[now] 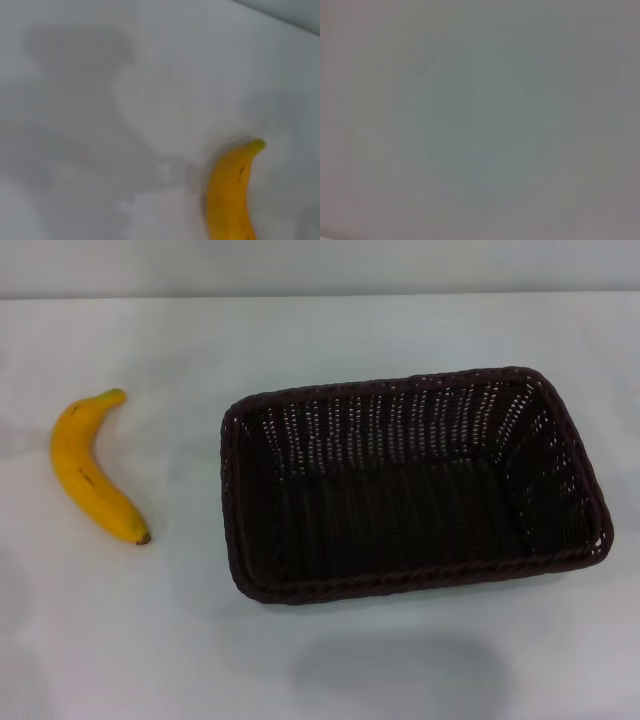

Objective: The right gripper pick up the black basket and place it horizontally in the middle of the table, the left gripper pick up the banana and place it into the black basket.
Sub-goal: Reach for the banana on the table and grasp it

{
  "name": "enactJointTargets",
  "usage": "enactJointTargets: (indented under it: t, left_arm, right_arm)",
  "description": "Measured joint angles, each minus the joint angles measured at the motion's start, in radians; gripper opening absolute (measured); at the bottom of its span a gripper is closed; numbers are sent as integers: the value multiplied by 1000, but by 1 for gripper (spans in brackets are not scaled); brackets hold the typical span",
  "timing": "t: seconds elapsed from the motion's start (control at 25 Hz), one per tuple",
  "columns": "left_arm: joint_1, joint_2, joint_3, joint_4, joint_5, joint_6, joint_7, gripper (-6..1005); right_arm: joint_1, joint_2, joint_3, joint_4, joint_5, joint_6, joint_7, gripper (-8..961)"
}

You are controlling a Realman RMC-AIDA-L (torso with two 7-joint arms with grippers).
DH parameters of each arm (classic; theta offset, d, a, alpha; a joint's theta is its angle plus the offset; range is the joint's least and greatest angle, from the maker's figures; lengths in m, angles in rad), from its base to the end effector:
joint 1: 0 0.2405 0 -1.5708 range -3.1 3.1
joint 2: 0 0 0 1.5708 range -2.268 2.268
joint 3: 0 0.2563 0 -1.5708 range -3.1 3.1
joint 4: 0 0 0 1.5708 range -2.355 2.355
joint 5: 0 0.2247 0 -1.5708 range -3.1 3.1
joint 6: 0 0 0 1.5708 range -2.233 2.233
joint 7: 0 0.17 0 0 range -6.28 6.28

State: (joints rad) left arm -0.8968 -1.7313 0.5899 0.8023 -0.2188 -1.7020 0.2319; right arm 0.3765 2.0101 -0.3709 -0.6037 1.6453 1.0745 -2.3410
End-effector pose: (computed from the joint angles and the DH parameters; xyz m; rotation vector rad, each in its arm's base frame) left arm -0.2807 0.4280 0.1637 -1.7244 -1.9360 0.2306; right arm 0.3927 0.3759 0.1323 -1.7015 0.4410 0.4476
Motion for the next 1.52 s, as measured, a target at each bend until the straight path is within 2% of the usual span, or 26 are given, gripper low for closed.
enactJointTargets:
  t: [0.08,0.32,0.36,0.4,0.72,1.08,1.32,1.52]
  left_arm:
    - [-28,-13,0,-45,40,44,-11,879]
    - [-59,-49,1,-169,45,144,-46,875]
    - [-60,-58,1,-177,47,151,-52,875]
    - [-56,-77,1,-182,49,166,-64,875]
    - [-43,-113,3,-234,115,211,-99,869]
    - [-12,-137,4,-241,108,312,-97,861]
    - [-11,-130,4,-168,14,279,-64,856]
    - [-13,-128,4,-143,5,281,-55,852]
  right_arm:
    - [5,1,-4,4,1,-3,-5,689]
    - [7,1,-4,7,2,-3,-7,757]
    - [7,1,-4,7,2,-3,-6,757]
    - [7,1,-4,7,3,-4,-5,757]
    - [12,3,3,8,11,-10,6,755]
    - [13,4,0,34,18,-20,6,754]
    - [32,4,-3,35,19,-67,25,753]
    - [46,4,-3,43,19,-84,32,752]
